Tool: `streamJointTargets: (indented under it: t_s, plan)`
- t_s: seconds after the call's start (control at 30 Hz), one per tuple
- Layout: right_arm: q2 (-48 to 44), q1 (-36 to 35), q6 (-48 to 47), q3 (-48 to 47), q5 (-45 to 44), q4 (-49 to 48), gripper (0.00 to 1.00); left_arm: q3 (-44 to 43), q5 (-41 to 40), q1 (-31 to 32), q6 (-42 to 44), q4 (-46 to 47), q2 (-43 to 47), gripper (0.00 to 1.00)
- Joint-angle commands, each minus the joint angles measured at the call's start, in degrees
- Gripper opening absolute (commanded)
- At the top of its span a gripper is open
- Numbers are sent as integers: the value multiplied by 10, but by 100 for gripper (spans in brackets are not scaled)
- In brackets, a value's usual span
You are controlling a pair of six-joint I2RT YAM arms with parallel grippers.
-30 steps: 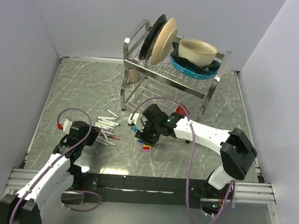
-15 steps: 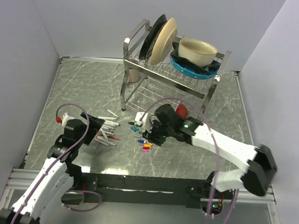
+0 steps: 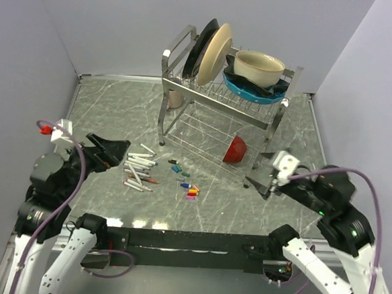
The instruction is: Open the pen caps
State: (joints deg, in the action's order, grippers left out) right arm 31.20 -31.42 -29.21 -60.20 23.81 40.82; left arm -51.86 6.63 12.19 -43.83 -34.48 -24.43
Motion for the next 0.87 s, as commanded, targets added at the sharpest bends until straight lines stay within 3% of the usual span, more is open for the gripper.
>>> streamJointTargets:
  t_s: [0.0, 0.03, 0.2, 0.4, 0.83]
  plan:
    - [-56, 112, 83, -44, -39, 28, 94, -49, -11, -2, 54, -71, 22, 99]
    - [-73, 131, 106, -49, -90, 9, 100, -59, -14, -2, 57, -74, 25, 99]
    - [-91, 244, 200, -61, -237, -16, 100, -89, -30, -1, 88, -94, 26, 99]
    - [-68, 292, 340, -77, -547, -57, 100, -117, -61, -1, 117, -124, 38, 99]
    - [-24, 295, 326, -108, -520, -57, 100, -106, -65, 0, 130, -112, 39, 100]
